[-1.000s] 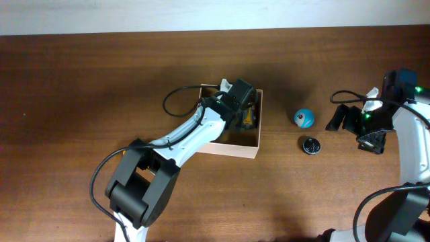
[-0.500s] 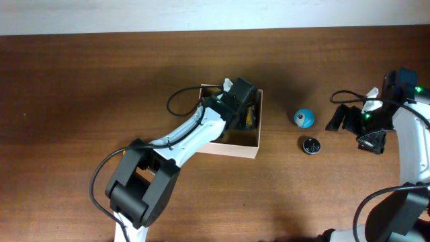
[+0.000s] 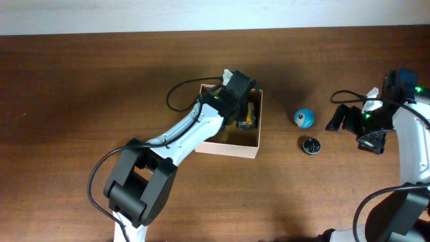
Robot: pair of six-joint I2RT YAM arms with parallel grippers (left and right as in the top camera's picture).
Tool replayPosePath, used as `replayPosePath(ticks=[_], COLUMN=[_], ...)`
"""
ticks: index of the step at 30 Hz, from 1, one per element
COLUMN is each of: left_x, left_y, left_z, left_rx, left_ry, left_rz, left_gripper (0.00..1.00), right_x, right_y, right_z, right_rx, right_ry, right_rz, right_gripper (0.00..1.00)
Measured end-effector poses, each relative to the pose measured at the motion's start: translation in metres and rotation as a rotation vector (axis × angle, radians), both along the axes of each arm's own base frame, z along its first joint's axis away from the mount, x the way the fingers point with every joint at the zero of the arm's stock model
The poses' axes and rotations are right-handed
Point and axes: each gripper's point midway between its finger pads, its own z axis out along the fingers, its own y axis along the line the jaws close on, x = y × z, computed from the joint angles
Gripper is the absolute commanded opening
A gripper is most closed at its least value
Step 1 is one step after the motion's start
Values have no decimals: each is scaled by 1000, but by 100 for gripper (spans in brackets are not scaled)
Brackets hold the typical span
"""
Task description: Pack container
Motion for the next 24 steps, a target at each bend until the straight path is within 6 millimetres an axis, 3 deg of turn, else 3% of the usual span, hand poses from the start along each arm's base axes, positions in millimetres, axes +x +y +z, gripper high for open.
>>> replayPosePath(ticks=[8,24], left_x=[5,5], left_y=[18,9], left_z=[-2,0], left_rx=[71,34], left_ry=[-10,-10], left_rz=[11,-18], left_gripper=[32,30], right_x=[0,0], right_y=[0,0], right_z=[0,0], right_rx=[0,0], right_ry=[0,0], right_rz=[0,0], right_gripper=[99,99])
